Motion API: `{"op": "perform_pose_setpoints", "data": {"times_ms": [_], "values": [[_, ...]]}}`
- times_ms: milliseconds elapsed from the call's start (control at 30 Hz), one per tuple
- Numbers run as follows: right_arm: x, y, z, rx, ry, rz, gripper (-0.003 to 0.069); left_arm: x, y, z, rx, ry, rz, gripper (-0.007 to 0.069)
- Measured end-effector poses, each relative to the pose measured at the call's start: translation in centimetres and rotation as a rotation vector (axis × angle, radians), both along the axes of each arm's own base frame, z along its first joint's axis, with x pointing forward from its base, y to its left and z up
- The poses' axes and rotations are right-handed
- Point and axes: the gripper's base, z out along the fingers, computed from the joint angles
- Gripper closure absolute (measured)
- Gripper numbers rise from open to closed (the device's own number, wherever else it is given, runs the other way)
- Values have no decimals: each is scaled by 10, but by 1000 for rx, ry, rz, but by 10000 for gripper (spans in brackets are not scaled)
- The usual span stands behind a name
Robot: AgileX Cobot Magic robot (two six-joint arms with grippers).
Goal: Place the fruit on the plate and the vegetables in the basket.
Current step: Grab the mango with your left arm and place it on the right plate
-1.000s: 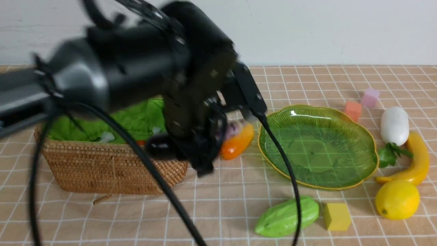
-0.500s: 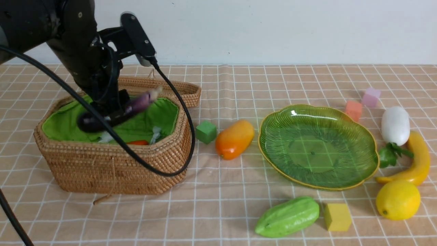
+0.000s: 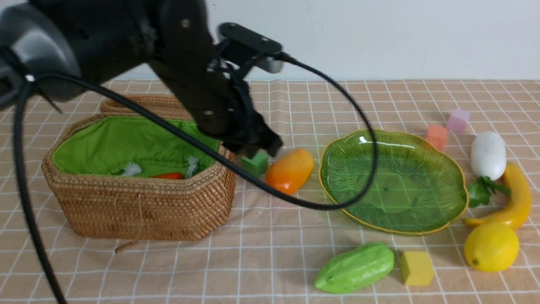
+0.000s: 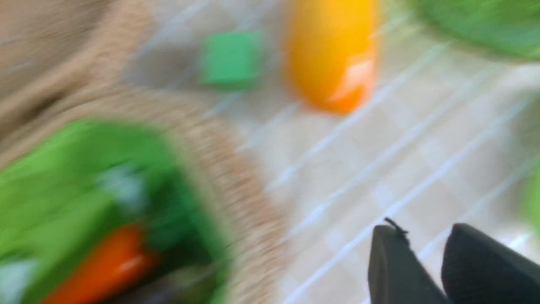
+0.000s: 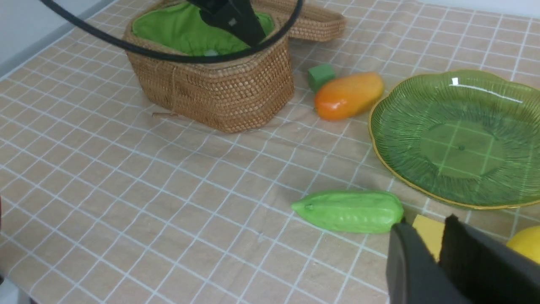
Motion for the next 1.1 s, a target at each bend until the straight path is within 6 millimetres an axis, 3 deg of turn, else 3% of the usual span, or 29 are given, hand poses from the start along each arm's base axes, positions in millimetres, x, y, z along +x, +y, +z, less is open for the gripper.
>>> {"op": "perform_pose_setpoints", "data": {"times_ms": [67, 167, 233, 267, 333, 433, 767, 1100], "values": [[0, 0, 0, 1, 2, -2, 515, 11, -21, -7, -1, 30, 6, 437], [-1, 0, -1, -2, 12, 2, 512, 33, -39, -22, 7, 51, 14, 349], [-2, 0, -2, -7, 31, 10, 510, 57, -54, -46, 47, 52, 2, 221], [-2, 0, -3, -8, 34, 11, 509, 60, -55, -46, 49, 42, 0, 211], [-3, 1, -4, -15, 52, 18, 508, 78, -63, -67, 116, 11, -43, 104], [-4, 1, -5, -22, 66, 24, 508, 94, -70, -92, 186, -28, -99, 29], [-7, 1, -10, -45, 114, 42, 501, 116, -79, -137, 236, -134, -153, 59], [-7, 1, -10, -47, 120, 44, 495, 121, -79, -148, 278, -147, -159, 83]]}}
